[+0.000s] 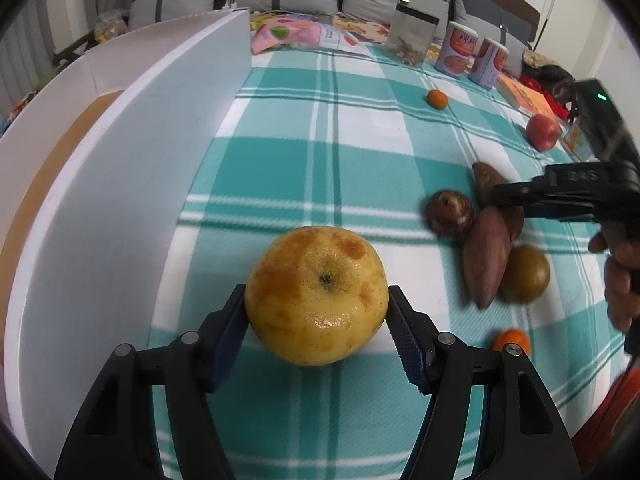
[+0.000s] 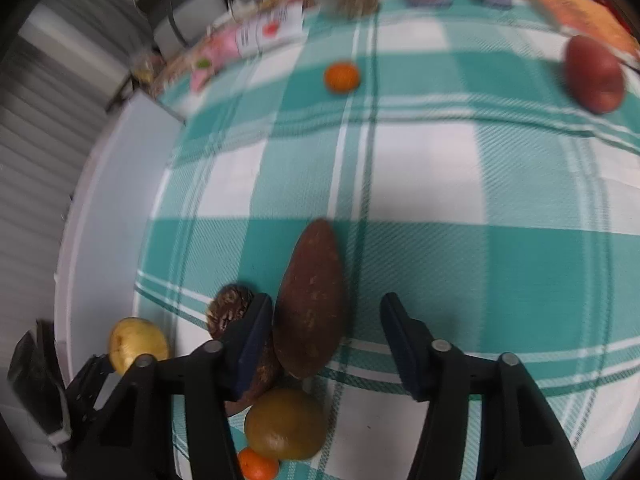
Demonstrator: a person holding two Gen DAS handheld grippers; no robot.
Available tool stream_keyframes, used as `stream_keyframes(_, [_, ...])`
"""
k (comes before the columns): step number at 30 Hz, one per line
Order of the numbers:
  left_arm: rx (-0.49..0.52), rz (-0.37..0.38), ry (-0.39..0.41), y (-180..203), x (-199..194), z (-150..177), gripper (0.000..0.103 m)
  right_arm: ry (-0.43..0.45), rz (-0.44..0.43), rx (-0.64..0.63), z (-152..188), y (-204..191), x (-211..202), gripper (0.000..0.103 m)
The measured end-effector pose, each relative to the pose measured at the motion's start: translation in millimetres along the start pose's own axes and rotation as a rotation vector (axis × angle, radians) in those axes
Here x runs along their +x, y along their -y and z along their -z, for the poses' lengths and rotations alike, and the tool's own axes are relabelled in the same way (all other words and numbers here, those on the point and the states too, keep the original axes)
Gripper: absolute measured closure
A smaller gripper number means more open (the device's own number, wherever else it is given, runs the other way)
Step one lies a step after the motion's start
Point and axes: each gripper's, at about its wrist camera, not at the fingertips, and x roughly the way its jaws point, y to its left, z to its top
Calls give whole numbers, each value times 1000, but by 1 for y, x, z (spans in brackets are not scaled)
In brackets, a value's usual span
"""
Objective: Organize fruits
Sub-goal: 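Grasp the yellow pear with the left tool while the right tool grasps a reddish sweet potato, then carry the pear and sweet potato into the white box and release both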
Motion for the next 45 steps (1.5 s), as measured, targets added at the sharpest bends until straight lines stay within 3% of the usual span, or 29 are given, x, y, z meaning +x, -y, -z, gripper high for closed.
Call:
stream_keyframes(2, [9, 2, -11, -2, 1, 12, 34, -25, 16, -22, 0, -6, 6, 63])
stream_keyframes(4, [14, 10, 15, -3, -3, 21, 34, -42, 41, -20, -1, -4, 4, 63])
stream_keyframes(9, [16, 50, 15, -1, -8, 30, 34, -17, 118, 24, 15, 40, -30, 63])
stream_keyframes(14, [32, 67, 29, 4, -13, 40, 34, -78, 189, -32, 81, 76, -57, 63])
stream_keyframes(16, [47, 64, 32, 6, -14, 42, 33, -30, 164, -46, 108, 82, -67, 63])
stream_keyframes(17, [49, 61, 30, 7, -14, 43, 32, -7, 153, -40, 119, 84, -71, 62])
stream_keyframes(20, [37, 79, 22, 2, -20, 44, 21, 45, 96, 41, 145, 97, -82, 28])
stream_keyframes(23, [50, 114, 24, -5, -31, 50, 19, 77, 58, 96, 165, 109, -92, 26])
stream_keyframes(26, [62, 151, 15, -10, -35, 56, 18, 71, 47, 108, 164, 111, -100, 26])
stream_keyframes(30, [93, 149, 4, 2, -28, 49, 18, 73, 69, 89, 136, 100, -108, 26])
stream_keyframes(35, [168, 19, -11, 20, -9, 37, 18, -26, 148, 30, 98, 81, -88, 27])
stream_keyframes(37, [149, 11, -12, 16, -6, 34, 20, -69, 182, -3, 90, 73, -77, 32])
stream_keyframes(39, [129, 27, -11, 11, -3, 31, 32, -113, 218, -33, 86, 66, -64, 49])
stream_keyframes(41, [118, 55, -11, 8, -2, 30, 34, -149, 240, -61, 85, 62, -53, 61])
stream_keyframes(43, [119, 51, -7, 9, -3, 31, 34, -137, 256, -64, 86, 62, -52, 61])
stream_keyframes(45, [87, 87, -10, 7, -10, 33, 35, -119, 217, -35, 89, 67, -58, 62])
